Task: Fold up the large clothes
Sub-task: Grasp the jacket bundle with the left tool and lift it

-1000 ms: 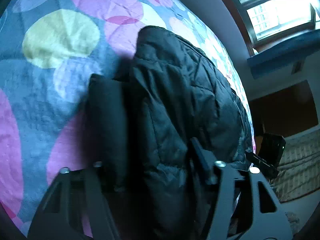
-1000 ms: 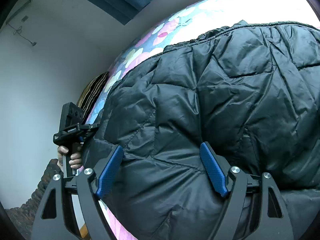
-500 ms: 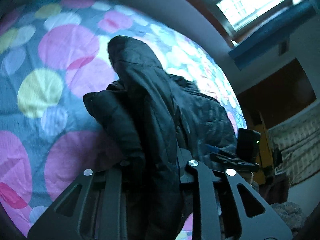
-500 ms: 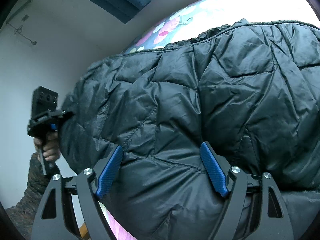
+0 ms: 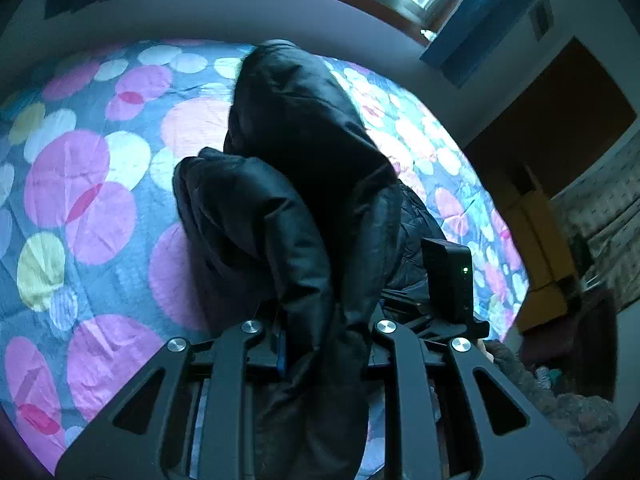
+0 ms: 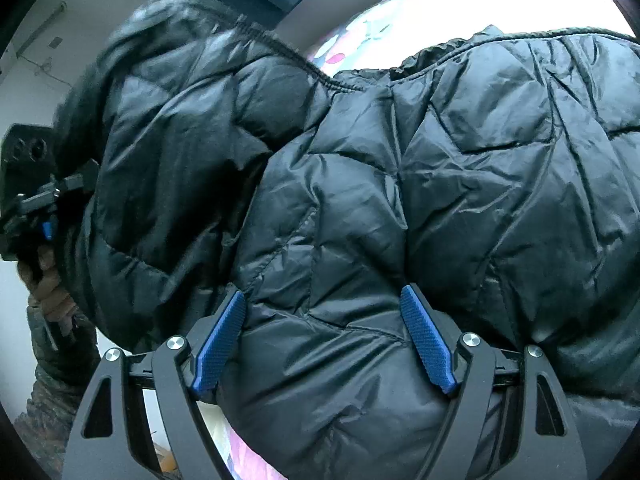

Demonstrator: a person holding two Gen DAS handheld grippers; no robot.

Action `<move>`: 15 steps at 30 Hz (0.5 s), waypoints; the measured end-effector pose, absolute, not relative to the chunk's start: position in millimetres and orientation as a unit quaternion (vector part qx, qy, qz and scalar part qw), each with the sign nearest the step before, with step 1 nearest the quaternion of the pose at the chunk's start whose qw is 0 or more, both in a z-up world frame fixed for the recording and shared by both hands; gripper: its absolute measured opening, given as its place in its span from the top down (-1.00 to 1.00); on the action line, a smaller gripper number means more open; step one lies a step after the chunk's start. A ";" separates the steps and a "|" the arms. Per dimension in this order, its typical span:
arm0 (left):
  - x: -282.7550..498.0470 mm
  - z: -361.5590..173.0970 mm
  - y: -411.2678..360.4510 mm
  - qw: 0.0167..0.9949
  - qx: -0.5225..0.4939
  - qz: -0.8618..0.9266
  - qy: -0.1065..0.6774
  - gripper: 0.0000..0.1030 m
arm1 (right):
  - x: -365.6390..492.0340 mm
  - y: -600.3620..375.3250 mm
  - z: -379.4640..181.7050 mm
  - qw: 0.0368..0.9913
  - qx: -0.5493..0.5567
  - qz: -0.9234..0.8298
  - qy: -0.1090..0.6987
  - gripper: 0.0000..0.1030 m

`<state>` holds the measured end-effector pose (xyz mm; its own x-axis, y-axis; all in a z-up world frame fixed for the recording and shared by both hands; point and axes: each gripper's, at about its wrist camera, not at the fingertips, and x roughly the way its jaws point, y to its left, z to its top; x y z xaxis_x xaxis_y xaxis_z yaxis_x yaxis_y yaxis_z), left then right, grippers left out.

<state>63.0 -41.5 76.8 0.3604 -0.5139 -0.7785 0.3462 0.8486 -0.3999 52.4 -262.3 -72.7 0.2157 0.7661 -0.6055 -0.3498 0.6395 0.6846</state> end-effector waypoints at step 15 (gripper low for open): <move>68.0 71.2 -157.3 0.827 -0.001 -0.233 0.512 0.61 | 61.1 -361.5 -36.7 0.754 0.285 0.350 0.478 -0.53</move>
<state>68.0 -157.3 71.2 0.3669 -0.3866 -0.8461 0.3842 0.8913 -0.2406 61.1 -361.5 -36.7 0.2981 0.7995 -0.5214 -0.2551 0.5931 0.7636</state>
